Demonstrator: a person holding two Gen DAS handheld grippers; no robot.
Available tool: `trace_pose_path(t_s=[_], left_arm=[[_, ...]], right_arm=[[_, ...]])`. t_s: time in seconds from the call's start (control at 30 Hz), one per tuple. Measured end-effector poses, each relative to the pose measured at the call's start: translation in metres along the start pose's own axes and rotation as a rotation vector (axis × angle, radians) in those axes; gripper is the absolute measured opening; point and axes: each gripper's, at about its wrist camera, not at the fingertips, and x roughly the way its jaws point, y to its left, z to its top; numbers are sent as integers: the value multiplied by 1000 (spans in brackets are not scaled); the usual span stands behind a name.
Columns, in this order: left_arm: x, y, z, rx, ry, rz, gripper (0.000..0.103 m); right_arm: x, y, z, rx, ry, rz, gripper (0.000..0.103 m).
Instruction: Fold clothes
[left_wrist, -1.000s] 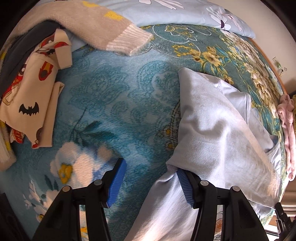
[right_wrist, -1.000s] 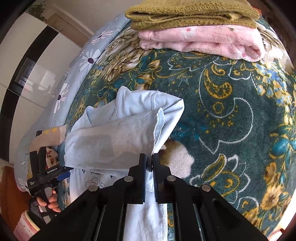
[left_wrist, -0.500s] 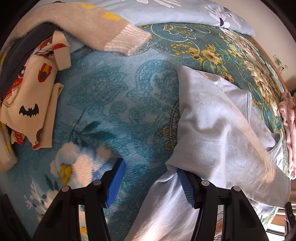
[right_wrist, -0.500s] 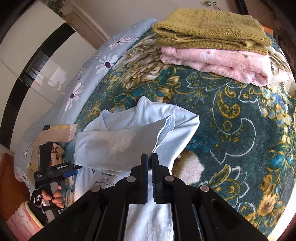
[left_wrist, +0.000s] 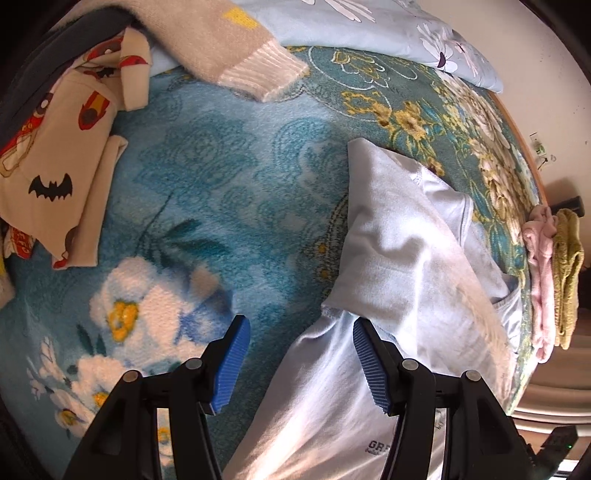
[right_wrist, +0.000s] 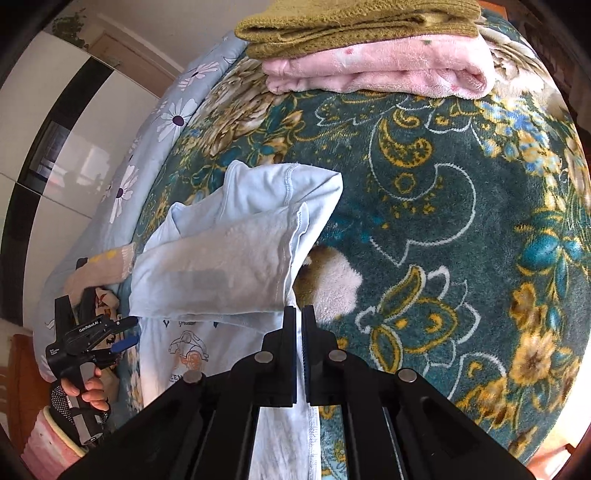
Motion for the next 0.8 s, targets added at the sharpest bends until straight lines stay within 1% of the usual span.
trace_pose_path(t_s=[0.03,0.13,0.23,0.37,0.43,0.53,0.63,0.7,0.8], left_arm=[[-2,7,0,-1,13,-23,62],[-10,19,-24,14,51,-63,62],[-23,45,-57,23,72,-73,62],[-25,66,-79,15,99,-92,62],[-29,76,-88,11,109,-110,62],[-35,90,-101,10,123,-120,62],[-40,104,-115,-1,147,-141,62],[-45,113,-126,-6,160,-159,62],[-48,127,-144,-14,207,-133,62]], right_arm=[[-4,-3,-9,11,5,10,3],[-9,-14,-43,68,47,48,7],[-10,-26,-80,135,89,78,11],[-10,-40,-124,243,121,117,21],[-13,-44,-139,276,122,116,23],[-16,-48,-154,305,134,108,23],[-20,-49,-161,313,135,88,23],[-23,-49,-164,325,130,89,24],[-27,-48,-171,326,130,86,25]])
